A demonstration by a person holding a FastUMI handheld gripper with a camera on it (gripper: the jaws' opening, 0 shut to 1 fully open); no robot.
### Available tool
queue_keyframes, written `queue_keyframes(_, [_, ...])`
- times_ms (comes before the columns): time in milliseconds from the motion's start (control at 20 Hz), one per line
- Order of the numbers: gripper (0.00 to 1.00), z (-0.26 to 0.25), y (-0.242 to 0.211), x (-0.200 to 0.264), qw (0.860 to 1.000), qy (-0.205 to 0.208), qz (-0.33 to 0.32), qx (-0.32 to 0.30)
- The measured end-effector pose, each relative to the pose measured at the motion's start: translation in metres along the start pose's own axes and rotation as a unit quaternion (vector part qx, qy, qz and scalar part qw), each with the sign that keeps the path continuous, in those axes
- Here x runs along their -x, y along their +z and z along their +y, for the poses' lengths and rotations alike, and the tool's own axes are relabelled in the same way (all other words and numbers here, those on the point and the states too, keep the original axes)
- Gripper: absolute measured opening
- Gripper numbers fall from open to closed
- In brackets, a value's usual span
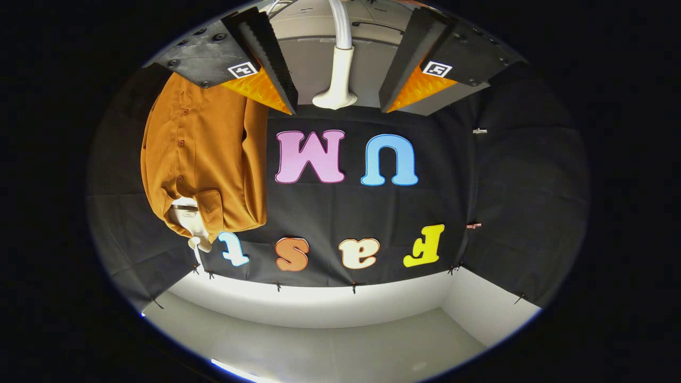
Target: Iron the clothes twice with a garment steamer, once on the left side and once on the right side.
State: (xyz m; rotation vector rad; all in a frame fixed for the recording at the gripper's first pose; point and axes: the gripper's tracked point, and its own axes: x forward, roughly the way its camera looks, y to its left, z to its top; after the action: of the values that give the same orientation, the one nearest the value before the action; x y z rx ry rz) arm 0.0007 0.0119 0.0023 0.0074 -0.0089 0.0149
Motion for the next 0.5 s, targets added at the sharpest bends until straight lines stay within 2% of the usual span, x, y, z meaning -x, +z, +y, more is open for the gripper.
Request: queue_keyframes(500, [0.96,0.012,-0.002,0.001,0.999,0.005,0.000,-0.039])
